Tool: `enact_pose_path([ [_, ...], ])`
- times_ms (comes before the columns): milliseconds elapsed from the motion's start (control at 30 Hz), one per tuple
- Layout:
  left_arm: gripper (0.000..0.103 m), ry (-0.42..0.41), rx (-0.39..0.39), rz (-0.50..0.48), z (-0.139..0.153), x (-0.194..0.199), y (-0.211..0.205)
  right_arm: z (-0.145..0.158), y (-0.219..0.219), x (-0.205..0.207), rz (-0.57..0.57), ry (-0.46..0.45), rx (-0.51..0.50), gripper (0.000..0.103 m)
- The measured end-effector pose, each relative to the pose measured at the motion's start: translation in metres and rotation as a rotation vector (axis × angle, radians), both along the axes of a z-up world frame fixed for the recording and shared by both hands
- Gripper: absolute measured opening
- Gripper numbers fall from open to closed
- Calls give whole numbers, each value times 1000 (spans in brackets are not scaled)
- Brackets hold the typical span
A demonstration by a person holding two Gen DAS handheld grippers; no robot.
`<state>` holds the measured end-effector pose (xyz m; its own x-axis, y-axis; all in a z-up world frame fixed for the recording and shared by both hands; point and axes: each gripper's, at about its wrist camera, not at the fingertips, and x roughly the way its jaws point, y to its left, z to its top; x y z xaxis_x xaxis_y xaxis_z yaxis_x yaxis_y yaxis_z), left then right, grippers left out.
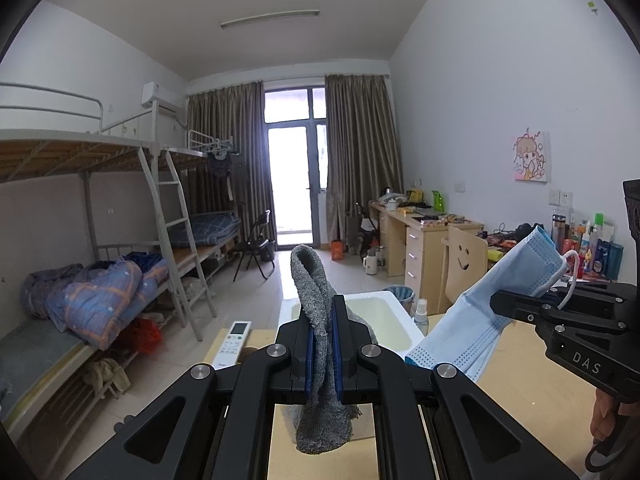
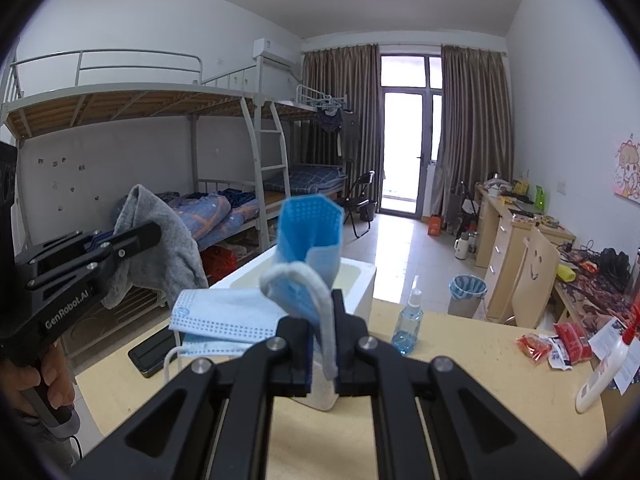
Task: Organize soft objects
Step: 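Carry the grey sock and blue mask over the white foam box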
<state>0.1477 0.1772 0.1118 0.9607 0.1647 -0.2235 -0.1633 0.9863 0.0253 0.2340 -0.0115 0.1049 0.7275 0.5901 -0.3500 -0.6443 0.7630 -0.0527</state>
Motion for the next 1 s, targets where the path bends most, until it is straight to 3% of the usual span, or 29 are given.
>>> enact_pose_path([
  [1000,8,40,-14,6,-18,105,47,-10,46,80,-9,41,-44,9],
])
